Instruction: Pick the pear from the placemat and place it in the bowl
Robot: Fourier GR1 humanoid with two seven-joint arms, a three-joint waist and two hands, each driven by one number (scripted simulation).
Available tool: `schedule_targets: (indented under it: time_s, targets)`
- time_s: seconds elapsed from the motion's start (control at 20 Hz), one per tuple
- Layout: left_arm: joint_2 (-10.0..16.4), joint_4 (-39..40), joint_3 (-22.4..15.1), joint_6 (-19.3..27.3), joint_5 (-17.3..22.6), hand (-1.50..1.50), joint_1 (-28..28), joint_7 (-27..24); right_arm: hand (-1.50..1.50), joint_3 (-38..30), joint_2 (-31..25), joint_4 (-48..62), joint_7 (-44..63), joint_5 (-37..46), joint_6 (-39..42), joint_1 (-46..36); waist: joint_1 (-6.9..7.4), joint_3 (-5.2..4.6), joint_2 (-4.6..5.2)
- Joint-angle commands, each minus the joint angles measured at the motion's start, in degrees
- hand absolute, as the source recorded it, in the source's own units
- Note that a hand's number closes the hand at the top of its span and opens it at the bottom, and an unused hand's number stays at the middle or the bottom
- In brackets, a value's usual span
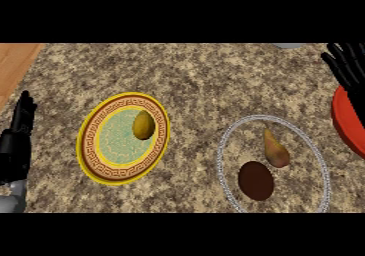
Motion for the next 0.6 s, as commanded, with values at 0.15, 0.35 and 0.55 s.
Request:
schedule_targets:
  time_s: [0.15,0.35,0.55]
  targets:
    - [-3.5,-4.6,-9.8,-9.4,1.9,0.00,-4.0,4.4,1.50,4.7,-0.7,6.9,11.6,7.7,-6.6,-1.9,-2.81,-1.90,1.22]
    - [-7.0,-5.3,-15.7,-15.2,4.7,0.00,-4.0,5.0,1.50,12.3,-12.2,13.2,17.9,23.8,-5.0,0.6,-3.23,-2.54,2.41]
    - [-10.7,-5.6,-18.9,-16.7,5.7,0.00,-6.4,9.4,-1.50,14.7,3.2,22.0,19.0,24.1,-13.7,-2.6,-1.42,-1.72,1.35]
